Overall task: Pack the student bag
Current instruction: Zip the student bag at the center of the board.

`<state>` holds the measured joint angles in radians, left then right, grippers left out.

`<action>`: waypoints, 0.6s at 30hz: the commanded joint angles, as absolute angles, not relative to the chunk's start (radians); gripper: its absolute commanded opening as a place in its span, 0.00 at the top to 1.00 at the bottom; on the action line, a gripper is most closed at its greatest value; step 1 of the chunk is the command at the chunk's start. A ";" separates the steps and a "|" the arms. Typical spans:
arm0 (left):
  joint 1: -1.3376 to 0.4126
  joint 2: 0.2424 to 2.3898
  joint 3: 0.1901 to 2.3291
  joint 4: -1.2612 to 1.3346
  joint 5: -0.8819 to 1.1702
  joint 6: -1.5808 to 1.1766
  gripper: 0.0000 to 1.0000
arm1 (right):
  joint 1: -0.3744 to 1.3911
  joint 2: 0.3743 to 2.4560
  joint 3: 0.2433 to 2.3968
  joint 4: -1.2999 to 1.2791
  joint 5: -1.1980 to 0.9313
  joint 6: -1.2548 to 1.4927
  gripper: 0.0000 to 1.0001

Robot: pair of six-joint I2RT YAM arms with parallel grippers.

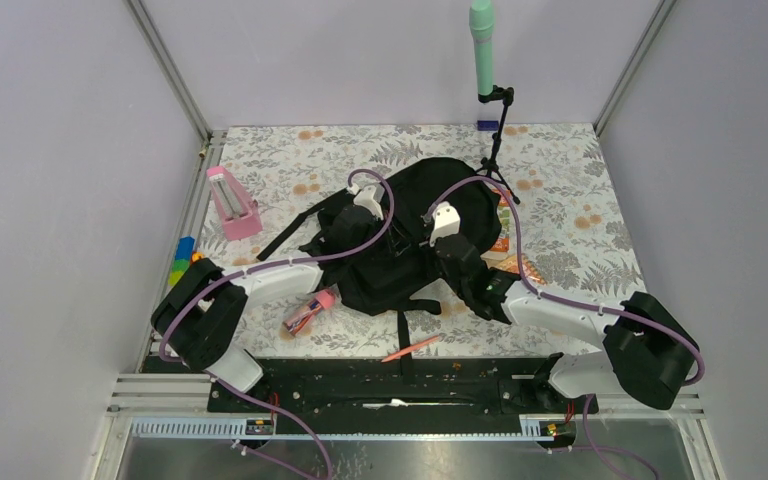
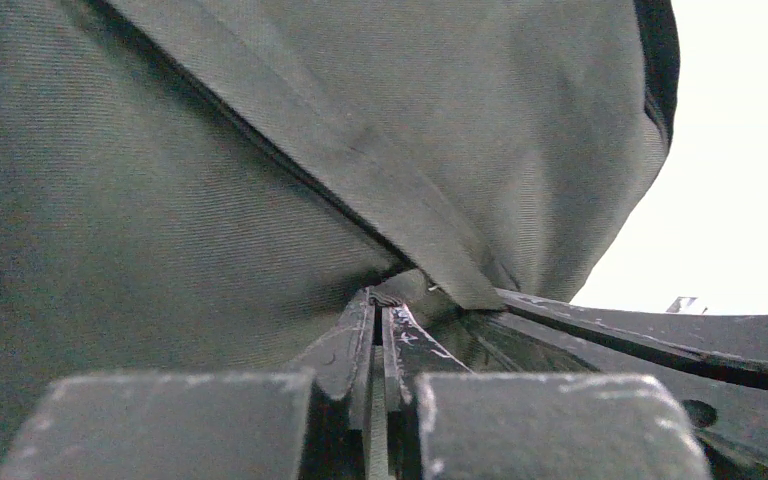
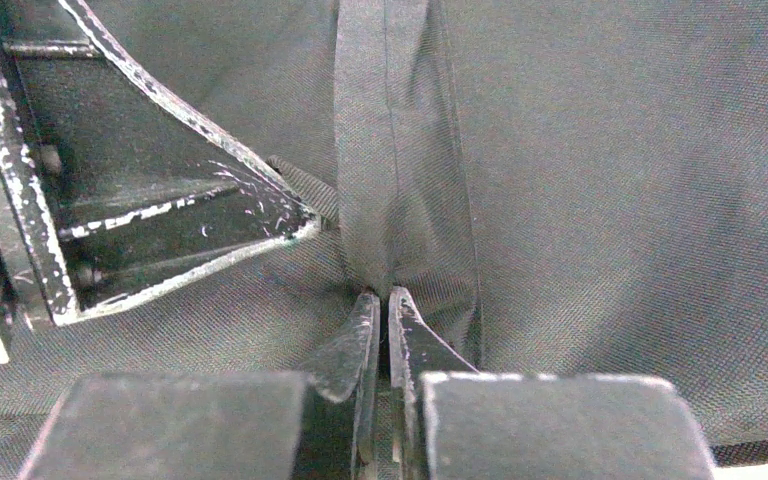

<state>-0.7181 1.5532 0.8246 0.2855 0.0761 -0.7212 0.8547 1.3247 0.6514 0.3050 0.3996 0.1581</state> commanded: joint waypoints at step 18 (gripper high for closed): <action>-0.561 1.592 0.903 0.281 -0.009 -0.767 1.00 | 0.850 1.265 0.612 0.327 0.411 0.196 1.00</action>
<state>-0.6228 1.5726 0.8585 0.2558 0.0570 -0.7357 0.8547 1.3006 0.6231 0.3271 0.3798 0.1833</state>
